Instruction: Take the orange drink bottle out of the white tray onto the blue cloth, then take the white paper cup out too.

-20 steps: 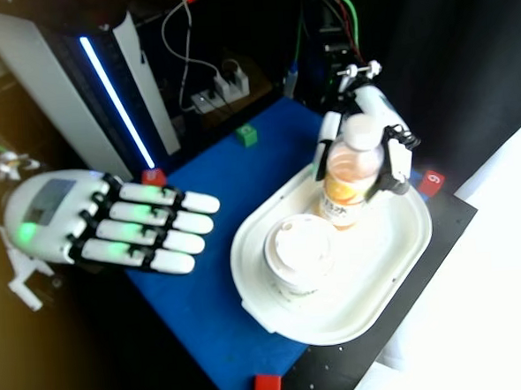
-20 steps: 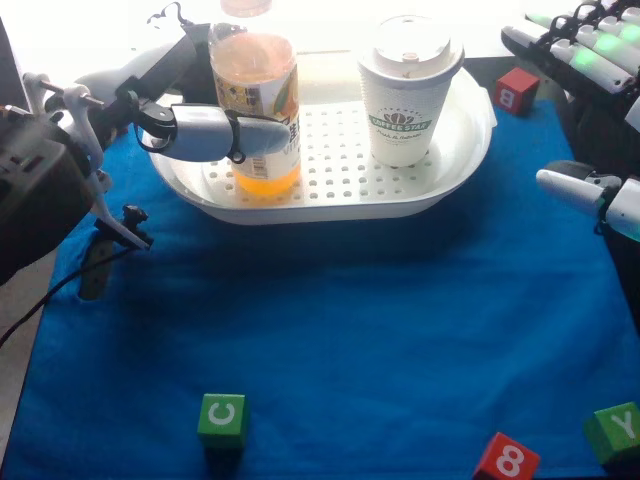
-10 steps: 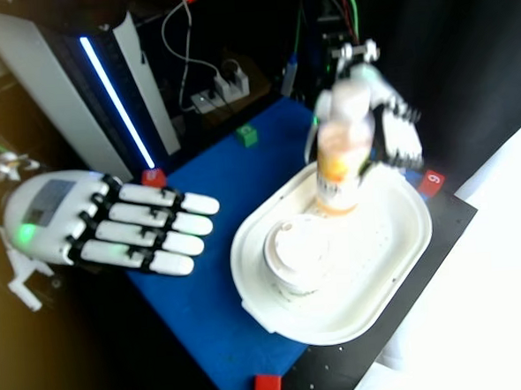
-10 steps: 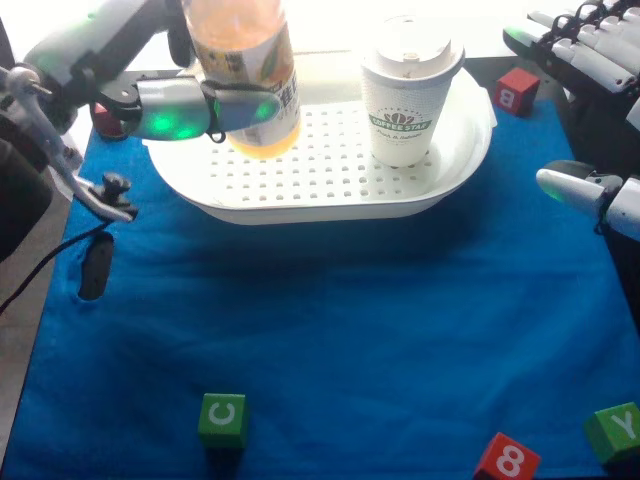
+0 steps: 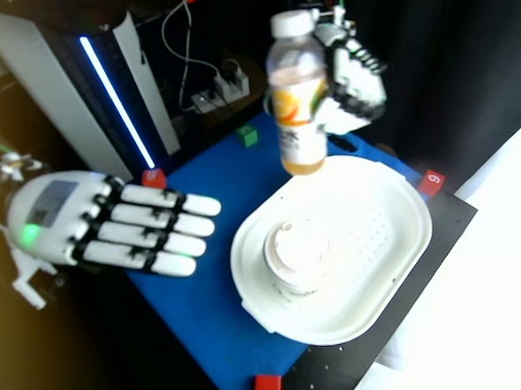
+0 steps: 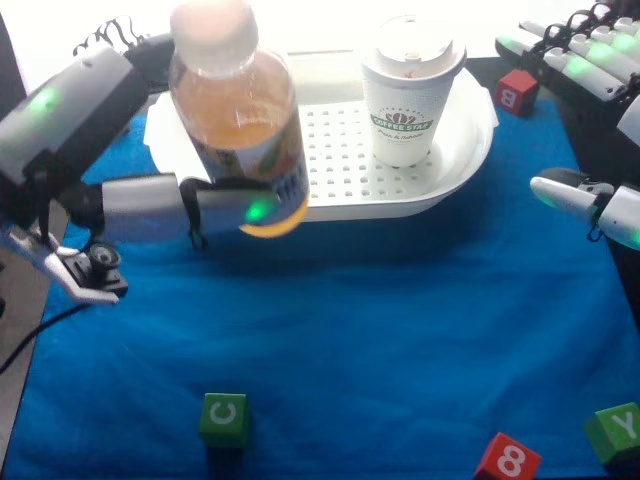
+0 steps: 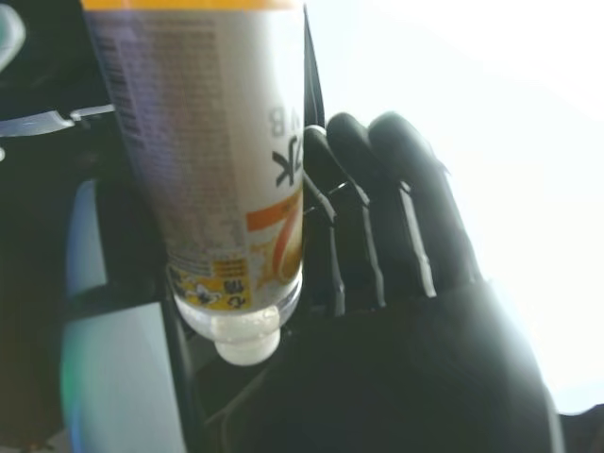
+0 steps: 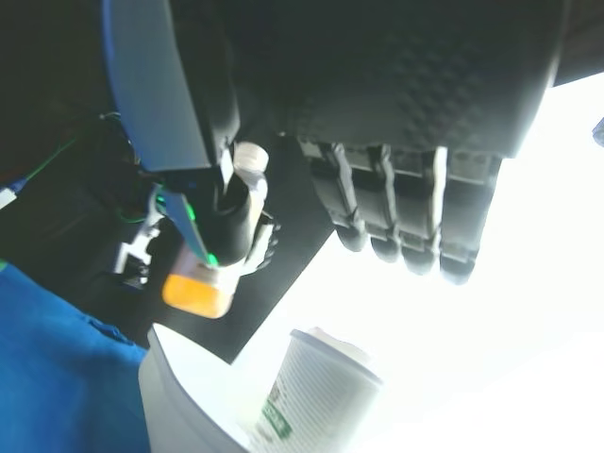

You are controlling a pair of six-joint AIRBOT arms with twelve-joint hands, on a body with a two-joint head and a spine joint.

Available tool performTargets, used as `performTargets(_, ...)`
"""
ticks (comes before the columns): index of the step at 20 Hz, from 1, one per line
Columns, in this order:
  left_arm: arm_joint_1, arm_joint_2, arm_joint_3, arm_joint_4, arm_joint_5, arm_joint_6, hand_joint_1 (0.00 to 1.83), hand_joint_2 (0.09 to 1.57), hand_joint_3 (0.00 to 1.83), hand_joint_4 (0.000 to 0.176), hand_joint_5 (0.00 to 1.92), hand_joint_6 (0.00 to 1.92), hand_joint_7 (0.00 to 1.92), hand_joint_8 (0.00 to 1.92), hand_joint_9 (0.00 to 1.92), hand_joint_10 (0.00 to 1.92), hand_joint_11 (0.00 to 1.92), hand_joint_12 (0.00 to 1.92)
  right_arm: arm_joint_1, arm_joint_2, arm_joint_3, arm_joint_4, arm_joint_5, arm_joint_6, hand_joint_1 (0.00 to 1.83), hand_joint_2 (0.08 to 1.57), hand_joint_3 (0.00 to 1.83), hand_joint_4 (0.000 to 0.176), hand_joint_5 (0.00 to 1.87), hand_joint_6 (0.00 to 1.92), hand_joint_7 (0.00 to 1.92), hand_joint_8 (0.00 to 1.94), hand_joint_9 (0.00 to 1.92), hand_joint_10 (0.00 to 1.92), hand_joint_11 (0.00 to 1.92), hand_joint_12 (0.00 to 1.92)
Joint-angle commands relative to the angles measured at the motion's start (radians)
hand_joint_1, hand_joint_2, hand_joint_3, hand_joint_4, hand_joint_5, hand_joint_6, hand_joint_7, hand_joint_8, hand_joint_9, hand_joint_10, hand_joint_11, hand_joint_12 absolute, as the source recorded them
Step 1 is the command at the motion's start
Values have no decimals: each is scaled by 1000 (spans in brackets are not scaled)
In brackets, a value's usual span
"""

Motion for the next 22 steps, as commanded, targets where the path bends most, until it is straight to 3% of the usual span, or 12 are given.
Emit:
performTargets(1, 4, 9, -9, -6, -174, -23, 902, 1233, 0, 173, 729, 1358, 478, 971, 461, 1099, 419, 1522, 8, -2, -1, 0, 125, -2, 612, 1340, 5, 0, 0, 0, 0, 0, 0, 0, 0, 0)
performTargets(2, 19, 10, -16, -8, -172, -28, 915, 1231, 0, 155, 735, 1352, 508, 908, 505, 1108, 481, 1531, 8, -3, 0, 0, 125, -2, 627, 1338, 3, 0, 0, 0, 0, 0, 0, 0, 0, 0)
performTargets(3, 37, 7, -18, -17, -161, -35, 929, 1241, 3, 105, 721, 1376, 529, 896, 582, 1146, 591, 1576, 8, -4, 0, 0, 125, -2, 597, 1344, 5, 0, 0, 0, 0, 0, 0, 0, 0, 0)
performTargets(4, 50, -5, -12, -24, -136, -51, 987, 1243, 1, 0, 725, 1371, 573, 1009, 624, 1323, 605, 1717, 8, -6, 0, 2, 124, -2, 566, 1345, 5, 0, 0, 0, 0, 0, 0, 0, 0, 0)
performTargets(7, 62, -58, 36, -27, -29, -104, 898, 1167, 0, 0, 467, 763, 496, 959, 591, 1491, 591, 1889, 7, -6, 0, 6, 123, -2, 505, 1361, 10, 0, 0, 0, 0, 0, 0, 0, 0, 0)
performTargets(10, 62, -75, 60, -26, 58, -107, 755, 1221, 2, 0, 338, 382, 372, 437, 214, 987, 51, 1663, 7, -5, 0, 6, 123, -2, 483, 1358, 5, 0, 0, 0, 0, 0, 0, 0, 0, 0)
performTargets(12, 62, -75, 62, -27, 83, -107, 567, 1161, 0, 104, 174, 92, 133, 57, 19, 344, 1, 768, 7, -4, 0, 6, 123, -2, 474, 1359, 4, 0, 0, 0, 0, 0, 0, 0, 0, 0)
performTargets(13, 63, -75, 60, -26, 86, -107, 494, 1140, 0, 119, 78, 11, 4, 1, 0, 13, 0, 30, 7, -5, 0, 10, 123, -2, 504, 1363, 4, 0, 0, 0, 0, 0, 0, 0, 0, 0)
performTargets(14, 64, -73, 57, -22, 90, -107, 494, 1140, 0, 119, 78, 11, 4, 1, 0, 13, 0, 30, 7, -5, 0, 10, 123, -2, 504, 1363, 4, 0, 0, 0, 0, 0, 0, 0, 0, 0)
performTargets(15, 69, -63, 51, -19, 87, -106, 446, 1099, 0, 162, 5, 0, 0, 0, 0, 0, 0, 0, 7, -5, 0, 10, 123, -2, 536, 1367, 4, 0, 0, 0, 0, 0, 0, 0, 1, 1)
performTargets(19, 107, -6, 8, -24, 28, -85, 426, 1067, 0, 131, 0, 0, 0, 0, 0, 0, 0, 0, 7, -5, 1, 10, 123, -2, 578, 1374, 3, 0, 0, 0, 0, 0, 0, 0, 0, 0)
performTargets(22, 166, 33, -22, -63, -33, -68, 449, 1041, 0, 169, 0, 0, 0, 0, 0, 0, 0, 0, 7, -5, 0, 10, 124, 4, 570, 1369, 0, 0, 0, 0, 0, 0, 0, 0, 0, 0)
